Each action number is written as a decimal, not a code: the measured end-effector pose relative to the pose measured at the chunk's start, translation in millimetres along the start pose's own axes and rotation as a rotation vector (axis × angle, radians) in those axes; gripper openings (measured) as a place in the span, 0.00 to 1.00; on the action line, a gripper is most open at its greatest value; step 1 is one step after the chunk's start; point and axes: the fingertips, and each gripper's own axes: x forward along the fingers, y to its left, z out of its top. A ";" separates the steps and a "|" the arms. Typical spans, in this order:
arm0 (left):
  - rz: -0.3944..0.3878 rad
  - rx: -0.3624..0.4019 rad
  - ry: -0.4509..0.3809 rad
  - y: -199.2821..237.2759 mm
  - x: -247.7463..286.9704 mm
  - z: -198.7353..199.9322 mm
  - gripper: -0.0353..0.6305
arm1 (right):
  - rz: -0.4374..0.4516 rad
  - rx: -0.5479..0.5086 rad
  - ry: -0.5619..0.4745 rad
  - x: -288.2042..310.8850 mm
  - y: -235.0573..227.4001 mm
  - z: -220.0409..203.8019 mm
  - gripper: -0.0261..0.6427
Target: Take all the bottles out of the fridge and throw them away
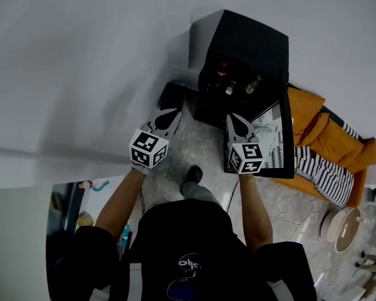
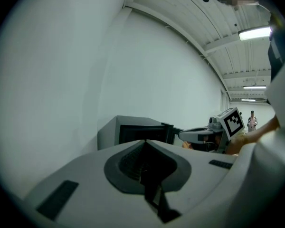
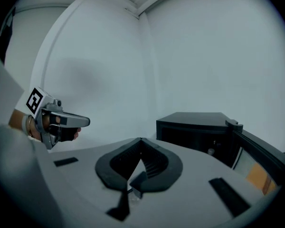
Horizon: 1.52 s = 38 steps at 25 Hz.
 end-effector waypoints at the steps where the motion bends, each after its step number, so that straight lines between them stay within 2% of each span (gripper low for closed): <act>1: 0.000 -0.001 0.002 1.3 10.8 1.2 0.05 | 0.003 0.004 0.003 6.2 -8.0 -1.1 0.05; 6: -0.003 -0.007 0.002 5.4 53.5 4.7 0.05 | 0.010 0.012 0.024 33.1 -38.5 -4.9 0.05; 17: -0.038 0.001 -0.024 11.6 105.0 13.2 0.05 | 0.002 0.015 0.052 64.9 -59.9 -14.1 0.05; 28: -0.147 0.030 -0.025 20.8 123.0 20.8 0.05 | -0.102 0.032 0.046 79.1 -59.4 -10.9 0.05; 38: -0.256 0.026 0.015 40.9 132.1 3.1 0.05 | -0.236 0.060 0.020 93.8 -61.0 -11.7 0.05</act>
